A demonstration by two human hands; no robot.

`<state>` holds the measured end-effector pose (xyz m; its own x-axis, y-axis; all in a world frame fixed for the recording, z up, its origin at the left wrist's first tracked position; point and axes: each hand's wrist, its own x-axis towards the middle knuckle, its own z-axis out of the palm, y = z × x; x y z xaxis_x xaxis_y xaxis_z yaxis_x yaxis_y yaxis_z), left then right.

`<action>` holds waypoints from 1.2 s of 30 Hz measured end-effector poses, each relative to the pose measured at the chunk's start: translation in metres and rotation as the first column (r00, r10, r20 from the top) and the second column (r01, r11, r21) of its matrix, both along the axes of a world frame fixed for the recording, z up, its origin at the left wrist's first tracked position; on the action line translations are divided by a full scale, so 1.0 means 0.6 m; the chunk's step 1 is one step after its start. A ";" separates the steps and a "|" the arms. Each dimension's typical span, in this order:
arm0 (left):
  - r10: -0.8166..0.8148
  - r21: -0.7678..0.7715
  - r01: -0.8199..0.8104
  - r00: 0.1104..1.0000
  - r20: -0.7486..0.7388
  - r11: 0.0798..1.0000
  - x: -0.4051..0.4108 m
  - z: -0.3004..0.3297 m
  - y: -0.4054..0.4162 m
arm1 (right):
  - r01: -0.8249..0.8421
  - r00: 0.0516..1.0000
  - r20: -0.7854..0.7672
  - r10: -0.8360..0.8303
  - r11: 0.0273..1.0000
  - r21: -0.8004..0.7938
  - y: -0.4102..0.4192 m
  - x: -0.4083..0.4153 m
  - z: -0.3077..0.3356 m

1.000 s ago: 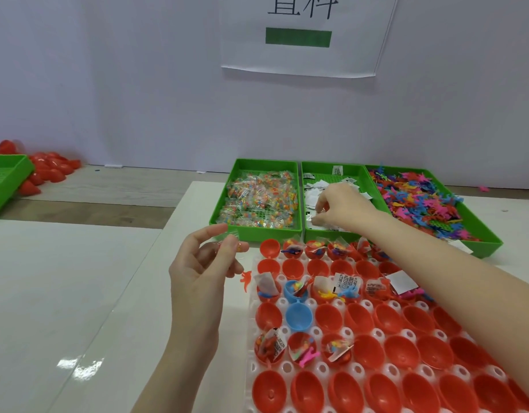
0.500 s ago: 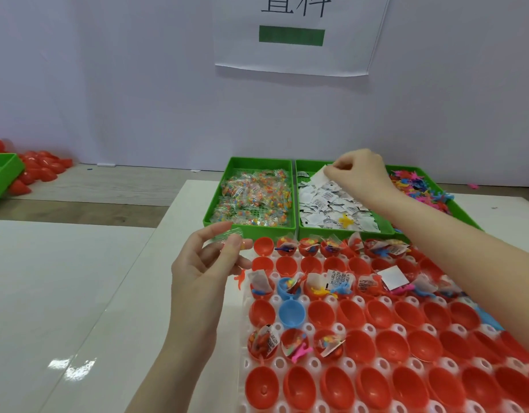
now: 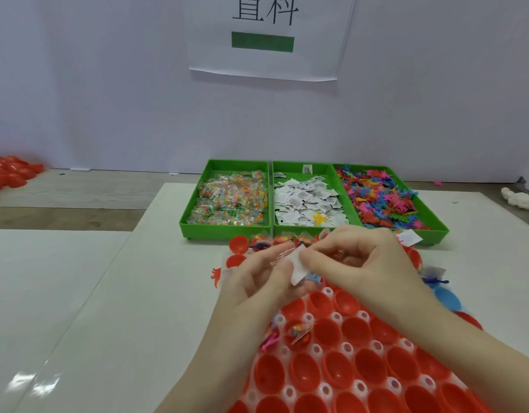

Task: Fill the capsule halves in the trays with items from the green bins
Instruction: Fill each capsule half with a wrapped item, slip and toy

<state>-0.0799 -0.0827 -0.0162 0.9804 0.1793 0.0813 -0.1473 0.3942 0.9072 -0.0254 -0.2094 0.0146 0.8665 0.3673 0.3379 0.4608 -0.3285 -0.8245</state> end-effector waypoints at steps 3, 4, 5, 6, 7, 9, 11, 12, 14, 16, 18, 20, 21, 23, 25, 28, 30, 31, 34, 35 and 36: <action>0.030 0.112 -0.031 0.999 0.010 0.993 -0.003 -0.005 -0.006 | 0.036 0.999 0.013 -0.036 0.999 0.032 -0.012 -0.010 -0.006; 0.037 0.132 -0.038 0.999 0.010 0.991 -0.003 -0.006 -0.006 | 0.030 0.999 0.014 -0.031 0.999 0.045 -0.016 -0.014 -0.006; 0.040 0.148 -0.041 0.999 0.010 0.988 -0.003 -0.005 -0.007 | 0.016 1.000 0.015 -0.017 0.998 0.055 -0.020 -0.018 -0.006; 0.039 0.156 -0.040 0.999 0.010 0.987 -0.002 -0.004 -0.006 | 0.001 1.000 0.014 -0.002 0.998 0.060 -0.023 -0.021 -0.005; 0.034 0.158 -0.035 0.999 0.012 0.987 -0.002 -0.004 -0.007 | -0.015 1.000 0.018 0.014 0.998 0.058 -0.026 -0.025 -0.004; 0.010 0.160 -0.013 1.000 0.021 0.987 -0.003 -0.005 -0.008 | -0.032 0.999 0.031 0.030 0.996 0.079 -0.034 -0.031 -0.002; -0.021 0.185 0.015 0.999 0.030 0.983 -0.007 -0.003 -0.009 | -0.033 0.999 0.011 0.032 0.990 0.138 -0.041 -0.038 0.003; -0.036 0.208 0.028 0.999 0.036 0.978 -0.009 -0.002 -0.010 | -0.036 0.999 -0.009 0.037 0.987 0.159 -0.044 -0.041 0.007; -0.065 0.252 0.050 0.996 0.054 0.966 -0.013 0.002 -0.012 | -0.058 0.996 -0.049 0.068 0.979 0.193 -0.048 -0.045 0.016; -0.081 0.264 0.062 0.995 0.065 0.963 -0.016 0.008 -0.015 | -0.082 0.995 -0.042 0.091 0.979 0.187 -0.052 -0.046 0.022; -0.108 0.272 0.086 0.992 0.069 0.959 -0.018 0.010 -0.017 | -0.094 0.996 0.002 0.095 0.990 0.104 -0.052 -0.048 0.025; -0.149 0.290 0.121 0.986 0.076 0.949 -0.019 0.007 -0.017 | -0.104 0.995 0.013 0.104 0.994 0.044 -0.054 -0.051 0.024; -0.167 0.294 0.137 0.983 0.080 0.946 -0.019 0.005 -0.016 | -0.107 0.994 0.009 0.107 0.994 0.032 -0.055 -0.052 0.023; -0.186 0.294 0.156 0.980 0.077 0.943 -0.020 0.003 -0.015 | -0.088 0.996 0.011 0.088 0.996 0.030 -0.057 -0.053 0.021; -0.194 0.287 0.166 0.978 0.073 0.943 -0.020 0.002 -0.015 | -0.050 0.999 0.003 0.050 0.996 0.068 -0.057 -0.053 0.021; -0.222 0.267 0.194 0.972 0.080 0.944 -0.023 0.004 -0.015 | -0.015 0.999 -0.048 0.022 0.991 0.130 -0.054 -0.052 0.023; -0.225 0.249 0.198 0.971 0.085 0.948 -0.024 0.005 -0.015 | 0.011 0.999 -0.053 -0.004 0.992 0.129 -0.052 -0.052 0.022; -0.220 0.244 0.194 0.972 0.085 0.950 -0.023 0.006 -0.015 | 0.027 0.998 -0.061 -0.019 0.991 0.133 -0.051 -0.053 0.022; -0.198 0.235 0.172 0.976 0.090 0.956 -0.022 0.005 -0.015 | 0.053 0.994 -0.102 -0.040 0.989 0.135 -0.049 -0.055 0.018; -0.190 0.238 0.164 0.977 0.092 0.957 -0.021 0.004 -0.015 | 0.056 0.993 -0.109 -0.042 0.991 0.125 -0.047 -0.055 0.016; -0.184 0.246 0.156 0.978 0.095 0.957 -0.021 0.003 -0.015 | 0.061 0.993 -0.109 -0.049 0.992 0.111 -0.046 -0.055 0.015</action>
